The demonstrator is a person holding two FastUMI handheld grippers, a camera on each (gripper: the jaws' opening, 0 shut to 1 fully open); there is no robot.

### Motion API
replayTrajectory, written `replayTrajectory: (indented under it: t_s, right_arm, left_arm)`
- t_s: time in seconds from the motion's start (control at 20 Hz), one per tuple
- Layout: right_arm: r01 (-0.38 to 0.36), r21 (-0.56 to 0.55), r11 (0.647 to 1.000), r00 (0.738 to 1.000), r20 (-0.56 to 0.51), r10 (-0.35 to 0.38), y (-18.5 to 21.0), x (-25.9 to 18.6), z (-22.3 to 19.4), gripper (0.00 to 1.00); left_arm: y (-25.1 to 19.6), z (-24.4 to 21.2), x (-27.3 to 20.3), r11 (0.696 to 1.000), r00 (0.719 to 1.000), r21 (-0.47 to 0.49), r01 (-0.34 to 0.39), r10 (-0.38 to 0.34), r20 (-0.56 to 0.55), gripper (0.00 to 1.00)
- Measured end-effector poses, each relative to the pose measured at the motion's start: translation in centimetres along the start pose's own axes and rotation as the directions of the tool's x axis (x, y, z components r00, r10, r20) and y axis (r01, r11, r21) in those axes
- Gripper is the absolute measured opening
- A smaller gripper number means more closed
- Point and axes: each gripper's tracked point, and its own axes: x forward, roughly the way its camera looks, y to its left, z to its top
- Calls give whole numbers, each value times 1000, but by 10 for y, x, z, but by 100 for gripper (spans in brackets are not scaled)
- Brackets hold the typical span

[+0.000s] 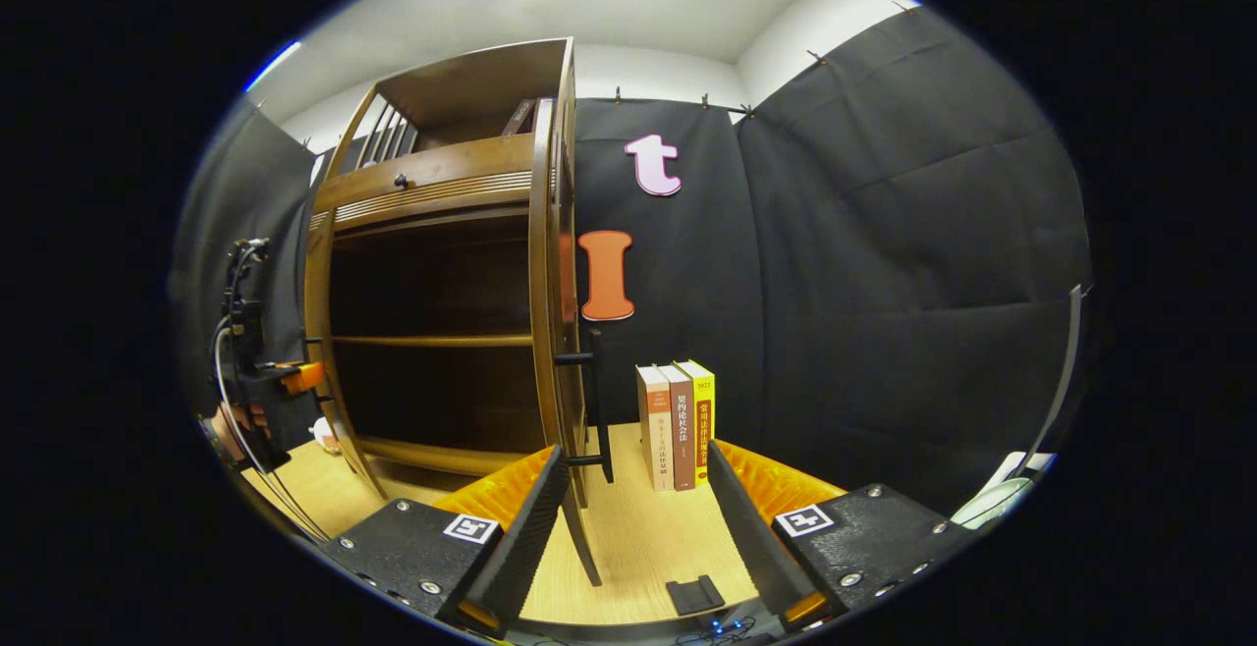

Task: Open the right door of the double-door shoe cabinet with the right hand, and open the left door with the left hand.

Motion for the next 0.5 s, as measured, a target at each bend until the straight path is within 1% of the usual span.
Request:
replayTrajectory:
  t_s: [0.1, 0.15, 0.2, 0.3, 0.4, 0.45, 0.5]
  right_arm:
    - [-13, -22, 1000, 1000, 14, 14, -1, 3, 5, 87]
    - [-21, -25, 999, 1000, 12, 22, 0, 6, 5, 87]
    - [-34, -25, 999, 999, 9, 34, 2, 10, 5, 87]
    - [-55, -18, 998, 998, 1, 55, 7, 17, 4, 87]
    - [-78, -15, 997, 997, -4, 78, 14, 23, 3, 87]
    - [-83, -24, 996, 997, -6, 83, 15, 26, -1, 87]
    - [-83, -30, 996, 997, -14, 82, 15, 30, -4, 87]
  left_arm:
    - [22, 1, -19, 1000, 1000, -4, -24, 24, -6, 29]
    - [34, 1, -26, 999, 999, -1, -48, 48, -4, 27]
    - [47, 1, -34, 997, 997, 7, -74, 74, -4, 28]
    - [74, 3, -47, 992, 992, 15, -126, 126, -1, 23]
    - [102, 4, -58, 987, 988, 20, -157, 157, -1, 14]
    - [115, 1, -62, 986, 986, 24, -166, 166, 1, 14]
    - [129, -1, -66, 984, 984, 22, -176, 176, 5, 17]
